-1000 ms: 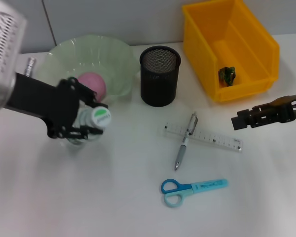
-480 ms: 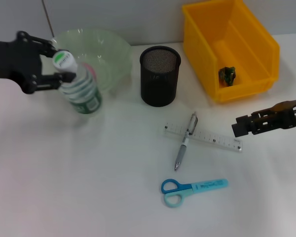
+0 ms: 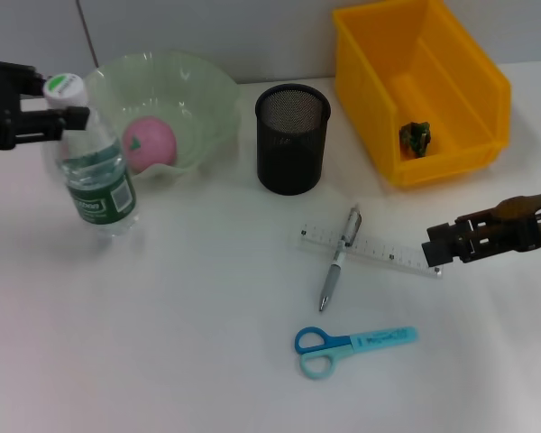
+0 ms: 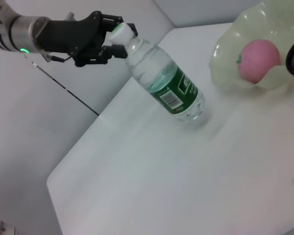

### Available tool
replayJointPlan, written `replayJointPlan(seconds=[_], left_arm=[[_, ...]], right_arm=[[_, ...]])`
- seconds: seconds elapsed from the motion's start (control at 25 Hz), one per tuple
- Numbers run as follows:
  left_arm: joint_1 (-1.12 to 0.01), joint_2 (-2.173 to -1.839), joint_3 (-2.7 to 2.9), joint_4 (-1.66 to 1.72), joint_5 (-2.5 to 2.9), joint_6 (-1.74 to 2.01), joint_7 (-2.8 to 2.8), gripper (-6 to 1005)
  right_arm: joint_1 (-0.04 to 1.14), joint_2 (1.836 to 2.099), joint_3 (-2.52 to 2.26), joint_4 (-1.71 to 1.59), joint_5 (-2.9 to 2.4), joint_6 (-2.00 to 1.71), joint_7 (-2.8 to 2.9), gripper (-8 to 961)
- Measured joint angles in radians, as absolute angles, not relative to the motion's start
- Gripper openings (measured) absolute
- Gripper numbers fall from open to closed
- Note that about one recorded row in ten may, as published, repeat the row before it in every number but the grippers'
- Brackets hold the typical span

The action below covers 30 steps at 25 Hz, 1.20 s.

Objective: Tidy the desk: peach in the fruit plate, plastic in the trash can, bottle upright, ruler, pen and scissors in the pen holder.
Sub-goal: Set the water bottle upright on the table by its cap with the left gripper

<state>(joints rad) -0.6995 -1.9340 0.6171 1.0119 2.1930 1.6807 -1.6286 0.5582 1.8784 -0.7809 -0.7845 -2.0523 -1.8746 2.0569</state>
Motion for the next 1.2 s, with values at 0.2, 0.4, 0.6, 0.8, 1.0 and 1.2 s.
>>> replayJointPlan(seconds=[0.2,0.4,0.6,0.8,1.0,1.2], left_arm=[[-0.668,-1.921,0.59,1.013,2.19,1.645,-1.719,492],[-0.652,-1.917,0.508,1.006,2.186,1.626,-1.759,496],[-0.635,-1.95,0.484,1.007,2.184,1.578,-1.764,501],[-0.621,-2.0,0.486,1.011,2.184,1.507,-1.746,506],[-0.614,-2.023,0.513,1.01,2.186,1.448,-1.725,510],[-0.601,-2.029,0.561,1.006,2.185,1.408,-1.714,515]], right_arm=[[0.556,1.879,-0.781,-0.785,-2.052,-1.889,2.045,745],[0.554,1.881,-0.779,-0.783,-2.052,-1.893,2.028,745],[0.556,1.882,-0.781,-0.782,-2.052,-1.893,2.01,744],[0.56,1.882,-0.782,-0.782,-2.056,-1.9,2.005,744],[0.56,1.88,-0.782,-0.782,-2.064,-1.908,2.005,744],[0.555,1.881,-0.781,-0.782,-2.065,-1.908,2.009,744]])
